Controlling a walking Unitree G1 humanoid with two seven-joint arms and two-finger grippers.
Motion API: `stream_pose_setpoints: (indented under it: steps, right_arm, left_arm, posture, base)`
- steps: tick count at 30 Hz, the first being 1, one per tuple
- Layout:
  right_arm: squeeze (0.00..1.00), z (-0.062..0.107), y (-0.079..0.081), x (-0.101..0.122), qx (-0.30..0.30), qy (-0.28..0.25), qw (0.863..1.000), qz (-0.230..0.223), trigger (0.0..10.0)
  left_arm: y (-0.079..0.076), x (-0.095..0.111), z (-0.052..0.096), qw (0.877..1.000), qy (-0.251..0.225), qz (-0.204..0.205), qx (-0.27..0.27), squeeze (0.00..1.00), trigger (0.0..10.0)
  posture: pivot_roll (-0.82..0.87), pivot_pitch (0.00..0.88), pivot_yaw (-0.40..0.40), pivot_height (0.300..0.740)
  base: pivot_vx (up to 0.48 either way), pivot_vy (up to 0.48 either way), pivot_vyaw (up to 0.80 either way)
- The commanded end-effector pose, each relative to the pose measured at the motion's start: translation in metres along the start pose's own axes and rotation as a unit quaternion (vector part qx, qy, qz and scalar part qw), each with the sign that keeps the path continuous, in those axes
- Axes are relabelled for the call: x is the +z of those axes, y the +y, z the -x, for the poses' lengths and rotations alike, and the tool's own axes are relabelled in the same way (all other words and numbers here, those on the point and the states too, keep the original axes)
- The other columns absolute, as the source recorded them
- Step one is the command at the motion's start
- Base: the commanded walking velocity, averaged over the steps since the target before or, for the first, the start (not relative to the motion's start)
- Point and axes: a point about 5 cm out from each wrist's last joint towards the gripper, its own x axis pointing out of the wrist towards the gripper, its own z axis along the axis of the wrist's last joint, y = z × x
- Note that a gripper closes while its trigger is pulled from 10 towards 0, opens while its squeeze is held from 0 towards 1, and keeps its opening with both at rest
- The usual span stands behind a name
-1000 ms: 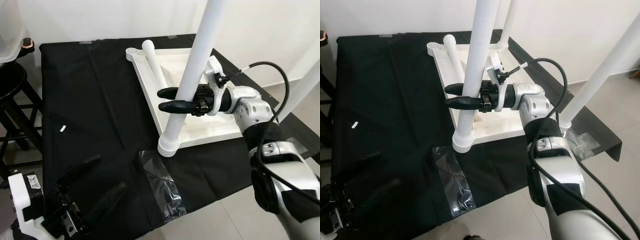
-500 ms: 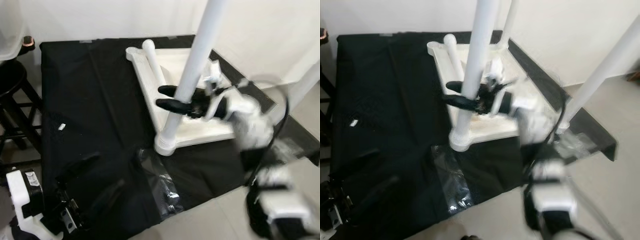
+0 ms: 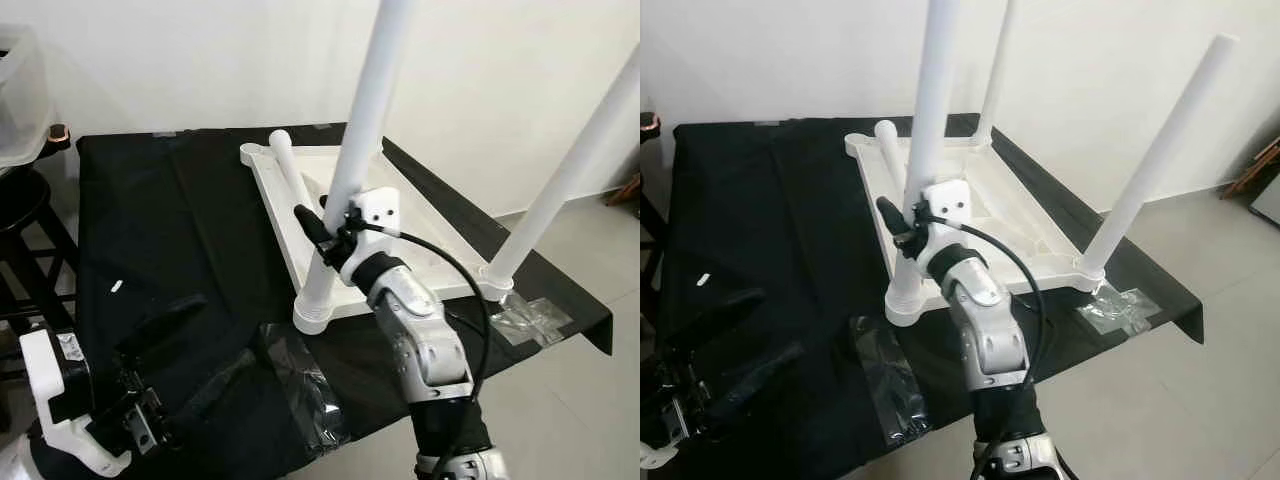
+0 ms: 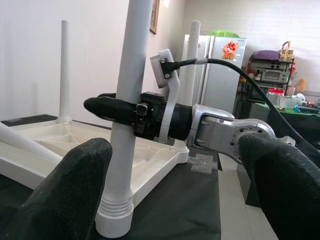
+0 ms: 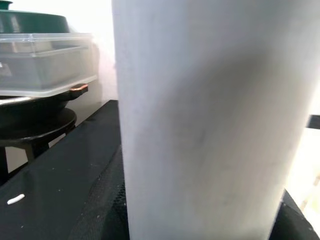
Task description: Building children table
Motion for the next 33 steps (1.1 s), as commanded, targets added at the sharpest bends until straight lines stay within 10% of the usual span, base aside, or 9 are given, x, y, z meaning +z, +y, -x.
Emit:
stream_pose_setpoints:
  steps: [1,3,4,9,13,14,17,32,33]
  right_arm:
    - [0.0,0.004,-0.002,-0.027,-0.008,0.061,0.998,-0.017,10.0]
    - [0.0,0.003,-0.002,-0.022,0.009,0.051,0.998,-0.02,10.0]
    - [1.0,0.004,0.004,-0.018,0.06,0.047,0.996,-0.036,10.0]
    - [1.0,0.012,-0.011,0.008,0.252,0.018,0.967,-0.04,10.0]
    - [0.98,0.014,-0.023,0.012,0.293,0.028,0.956,-0.013,10.0]
    - [0.29,0.017,-0.03,0.013,0.329,0.035,0.944,-0.002,10.0]
    - [0.0,0.018,-0.046,0.013,0.369,0.054,0.927,0.02,10.0]
    - [0.0,-0.005,-0.07,0.042,0.424,0.055,0.903,0.046,10.0]
    - [0.0,-0.008,-0.069,0.042,0.437,0.06,0.896,0.047,0.0]
  left_arm:
    - [0.001,-0.003,0.0,1.0,0.01,0.007,-0.006,0.0,10.0]
    - [0.001,-0.003,-0.001,1.0,0.01,0.007,-0.007,0.0,10.0]
    - [0.001,-0.003,-0.001,1.0,0.01,0.007,-0.008,0.0,10.0]
    - [-0.001,-0.004,-0.002,1.0,0.01,0.009,-0.01,0.0,10.0]
    - [-0.003,-0.004,-0.002,1.0,0.01,0.011,-0.01,0.0,10.0]
    - [-0.004,-0.005,-0.002,1.0,0.011,0.013,-0.011,0.0,10.0]
    - [-0.006,-0.004,0.0,1.0,0.013,0.015,-0.01,0.0,10.0]
    - [-0.013,0.0,0.01,0.999,0.028,0.024,0.004,0.0,10.0]
    - [-0.013,0.001,0.012,0.999,0.03,0.023,0.006,0.0,10.0]
  posture:
    - [0.13,0.109,-0.113,0.74]
    - [0.13,0.109,-0.113,0.74]
    - [0.13,0.109,-0.113,0.74]
    - [0.14,0.12,-0.118,0.74]
    - [0.15,0.127,-0.115,0.74]
    - [0.16,0.13,-0.119,0.74]
    - [0.16,0.141,-0.118,0.74]
    - [0.21,0.186,-0.109,0.74]
    - [0.22,0.192,-0.112,0.74]
  base:
    - [0.0,0.0,0.0]
    - [0.0,0.0,0.0]
    - [0.0,0.0,0.0]
    - [0.0,0.0,0.0]
    - [0.0,0.0,0.0]
    - [0.0,0.0,0.0]
    - [0.0,0.0,0.0]
    - [0.0,0.0,0.0]
    - [0.0,0.0,0.0]
